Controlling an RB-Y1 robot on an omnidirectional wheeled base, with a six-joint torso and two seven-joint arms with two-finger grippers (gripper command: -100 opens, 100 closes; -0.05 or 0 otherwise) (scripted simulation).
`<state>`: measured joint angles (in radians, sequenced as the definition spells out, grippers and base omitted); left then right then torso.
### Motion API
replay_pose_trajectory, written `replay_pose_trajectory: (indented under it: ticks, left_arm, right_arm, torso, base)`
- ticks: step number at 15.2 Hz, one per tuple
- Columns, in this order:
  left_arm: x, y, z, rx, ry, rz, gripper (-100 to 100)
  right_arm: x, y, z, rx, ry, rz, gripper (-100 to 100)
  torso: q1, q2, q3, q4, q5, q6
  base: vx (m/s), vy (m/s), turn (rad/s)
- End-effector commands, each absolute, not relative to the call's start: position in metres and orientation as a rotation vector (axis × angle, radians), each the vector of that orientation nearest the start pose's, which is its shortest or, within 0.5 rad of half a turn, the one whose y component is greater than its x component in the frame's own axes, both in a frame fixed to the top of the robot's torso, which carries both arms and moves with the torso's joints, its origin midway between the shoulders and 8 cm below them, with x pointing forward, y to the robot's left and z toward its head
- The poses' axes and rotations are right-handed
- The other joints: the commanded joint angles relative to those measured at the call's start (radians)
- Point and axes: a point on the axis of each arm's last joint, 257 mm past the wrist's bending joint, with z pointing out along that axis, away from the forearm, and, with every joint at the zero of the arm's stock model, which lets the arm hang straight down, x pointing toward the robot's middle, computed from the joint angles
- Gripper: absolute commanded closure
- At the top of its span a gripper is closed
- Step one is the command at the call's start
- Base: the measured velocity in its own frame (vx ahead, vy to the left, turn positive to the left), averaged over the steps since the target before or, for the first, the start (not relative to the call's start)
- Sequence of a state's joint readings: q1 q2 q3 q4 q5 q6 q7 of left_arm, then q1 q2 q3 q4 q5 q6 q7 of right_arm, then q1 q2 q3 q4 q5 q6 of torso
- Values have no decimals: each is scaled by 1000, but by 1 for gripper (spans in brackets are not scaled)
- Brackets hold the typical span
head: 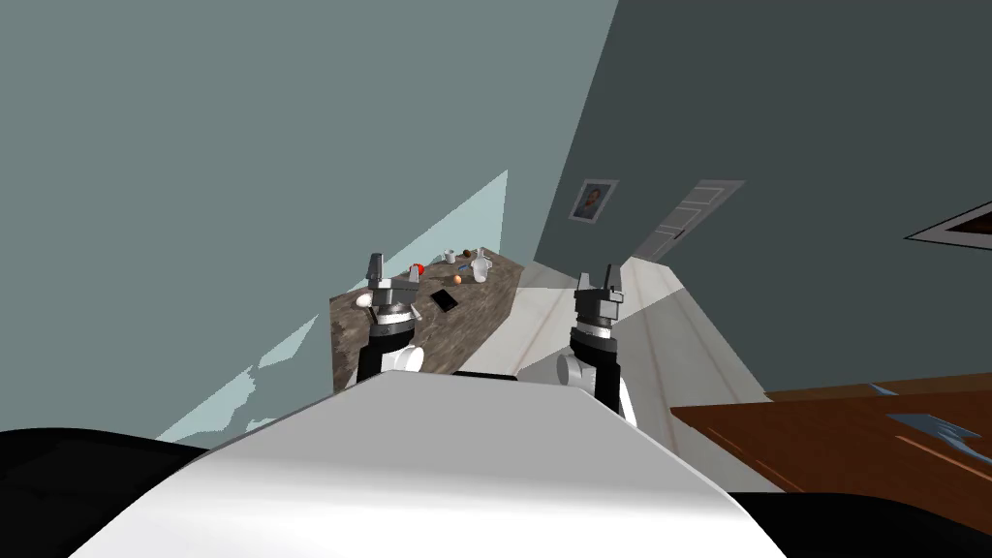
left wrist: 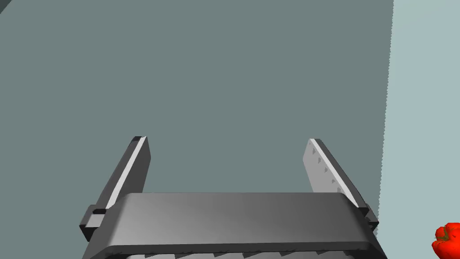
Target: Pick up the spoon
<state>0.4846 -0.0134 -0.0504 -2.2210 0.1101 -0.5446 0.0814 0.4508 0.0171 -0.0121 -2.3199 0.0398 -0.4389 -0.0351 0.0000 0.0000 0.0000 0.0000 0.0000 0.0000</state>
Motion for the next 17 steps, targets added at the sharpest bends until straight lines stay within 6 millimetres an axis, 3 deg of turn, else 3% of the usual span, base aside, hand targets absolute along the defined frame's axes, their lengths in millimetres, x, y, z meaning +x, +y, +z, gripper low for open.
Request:
replay_pose_trajectory:
  ticks: [1, 6, 17]
  left_arm:
    - [352, 276, 7, -768, 549, -1492, -100]
    - [362, 279, -11, -779, 667, -1467, -100]
    - [388, 307, -75, -907, 968, -1334, -100]
  right_arm:
    - [349, -275, 47, 640, 593, 1318, 0]
    - [349, -275, 47, 640, 593, 1319, 0]
    - [349, -275, 47, 640, 593, 1319, 0]
  torso:
    - [0, 0, 0, 0, 0, 0]
    - [2, 1, 1, 0, 0, 0]
    - [3, 1, 1, 0, 1, 0]
  base:
    - [-3, 2, -26]
    - [-12, 15, -49]
    - [-19, 23, -80]
